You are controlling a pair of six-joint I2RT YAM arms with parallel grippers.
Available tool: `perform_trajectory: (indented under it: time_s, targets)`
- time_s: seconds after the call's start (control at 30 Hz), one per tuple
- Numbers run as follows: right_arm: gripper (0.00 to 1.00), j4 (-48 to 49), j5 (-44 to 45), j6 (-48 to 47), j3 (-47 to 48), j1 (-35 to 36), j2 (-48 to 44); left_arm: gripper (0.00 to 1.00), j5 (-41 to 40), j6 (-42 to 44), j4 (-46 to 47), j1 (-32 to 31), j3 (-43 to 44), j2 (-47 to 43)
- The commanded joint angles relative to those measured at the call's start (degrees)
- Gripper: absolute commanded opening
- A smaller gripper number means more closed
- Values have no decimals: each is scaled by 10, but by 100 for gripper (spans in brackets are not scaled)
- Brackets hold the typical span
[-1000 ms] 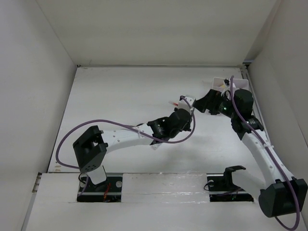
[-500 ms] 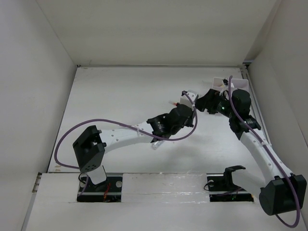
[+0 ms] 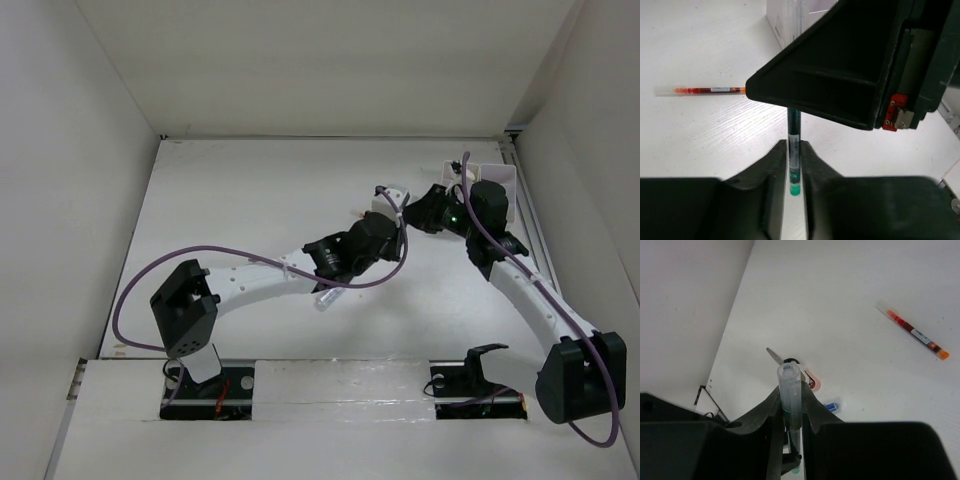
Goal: Sort the stationery into containers
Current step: Pick up the pen from the center of the board, then place the pen in the storage box.
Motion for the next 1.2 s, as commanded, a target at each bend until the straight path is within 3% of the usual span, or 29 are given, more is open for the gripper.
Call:
perform_trajectory:
  time_s: [0.0,0.03,0.17,0.3,0.47,0.57,0.77,0.9,0.97,1.17]
  targets:
    - [0,26,-11,-1,21,10,-7,16,-22,-3,10,10,32,-27]
    - [0,26,-5,-8,27,10,-7,51,-27,-3,4,10,32,-27]
    - [0,26,48,-59,59,-6,16,100,-50,-17,-11,10,32,-27]
    - [0,26,101,-102,108,-58,59,100,-56,-29,-34,10,12,-47]
    - [0,33,230,-132,159,-128,94,100,-76,-90,-113,10,-17,-102]
    - [0,110,283,-132,154,-165,106,100,-67,-119,-153,10,-48,-134]
    - [0,198,277,-119,187,-242,175,100,-49,-132,-180,10,-121,-204]
    - [0,209,291,-104,228,-262,240,100,-49,-110,-186,10,-150,-249]
    - [0,226,248,-97,248,-290,281,100,-49,-110,-191,10,-159,-263]
    - [0,226,227,-90,281,-311,311,100,-20,-96,-146,5,-203,-302]
